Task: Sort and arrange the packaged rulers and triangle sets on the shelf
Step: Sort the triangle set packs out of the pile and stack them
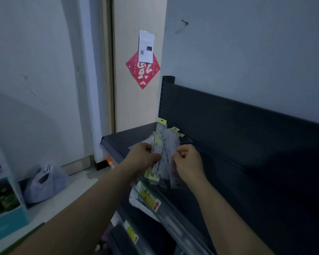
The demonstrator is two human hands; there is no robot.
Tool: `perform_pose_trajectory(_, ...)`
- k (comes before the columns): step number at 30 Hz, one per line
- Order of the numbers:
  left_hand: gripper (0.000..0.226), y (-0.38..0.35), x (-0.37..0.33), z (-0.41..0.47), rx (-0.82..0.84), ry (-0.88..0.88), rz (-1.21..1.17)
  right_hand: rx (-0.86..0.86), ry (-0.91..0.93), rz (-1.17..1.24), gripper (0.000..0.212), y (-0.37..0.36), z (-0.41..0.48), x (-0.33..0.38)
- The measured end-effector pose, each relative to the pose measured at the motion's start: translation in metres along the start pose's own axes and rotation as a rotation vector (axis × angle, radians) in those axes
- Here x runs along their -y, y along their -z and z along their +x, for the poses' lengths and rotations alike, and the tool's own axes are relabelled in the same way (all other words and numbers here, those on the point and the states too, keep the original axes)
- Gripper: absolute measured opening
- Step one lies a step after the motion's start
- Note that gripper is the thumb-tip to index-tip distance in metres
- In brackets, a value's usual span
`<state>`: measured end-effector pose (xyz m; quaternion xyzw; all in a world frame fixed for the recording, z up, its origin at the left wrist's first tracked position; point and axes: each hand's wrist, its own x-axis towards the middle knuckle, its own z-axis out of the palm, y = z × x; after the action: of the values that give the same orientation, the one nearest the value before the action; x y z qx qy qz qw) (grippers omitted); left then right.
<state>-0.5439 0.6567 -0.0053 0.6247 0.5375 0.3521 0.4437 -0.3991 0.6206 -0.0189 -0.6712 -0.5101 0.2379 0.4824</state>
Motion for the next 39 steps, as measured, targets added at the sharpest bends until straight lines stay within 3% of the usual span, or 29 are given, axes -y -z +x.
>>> perform_pose_trajectory(4, 0.033, 0.01, 0.009, 0.046, 0.013, -0.029, 0.108, -0.031, -0.026, -0.029, 0.004, -0.026, 0.032, -0.002)
perform_pose_trajectory(10, 0.037, 0.018, 0.019, 0.102, 0.048, -0.212, 0.366, -0.084, -0.101, -0.145, 0.007, -0.054, 0.063, -0.004)
perform_pose_trajectory(15, 0.038, 0.028, 0.025, 0.126, 0.124, -0.379, 0.642, -0.057, -0.048, -0.552, 0.022, -0.06, 0.068, -0.004)
perform_pose_trajectory(19, 0.039, 0.033, 0.023, 0.126, 0.05, -0.601, 0.95, -0.109, -0.052, -0.762, 0.027, -0.054, 0.063, 0.0)
perform_pose_trajectory(25, 0.041, 0.016, 0.011, 0.101, 0.266, -0.777, 0.751, -0.21, -0.065, -0.776, 0.045, -0.041, 0.032, 0.006)
perform_pose_trajectory(32, 0.044, -0.02, 0.002, 0.064, 0.363, -0.946, 0.632, -0.39, -0.102, -0.788, 0.043, -0.01, -0.033, 0.0)
perform_pose_trajectory(39, 0.034, -0.073, -0.018, 0.001, 0.458, -1.116, 0.539, -0.549, -0.263, -0.826, 0.041, 0.047, -0.11, -0.008)
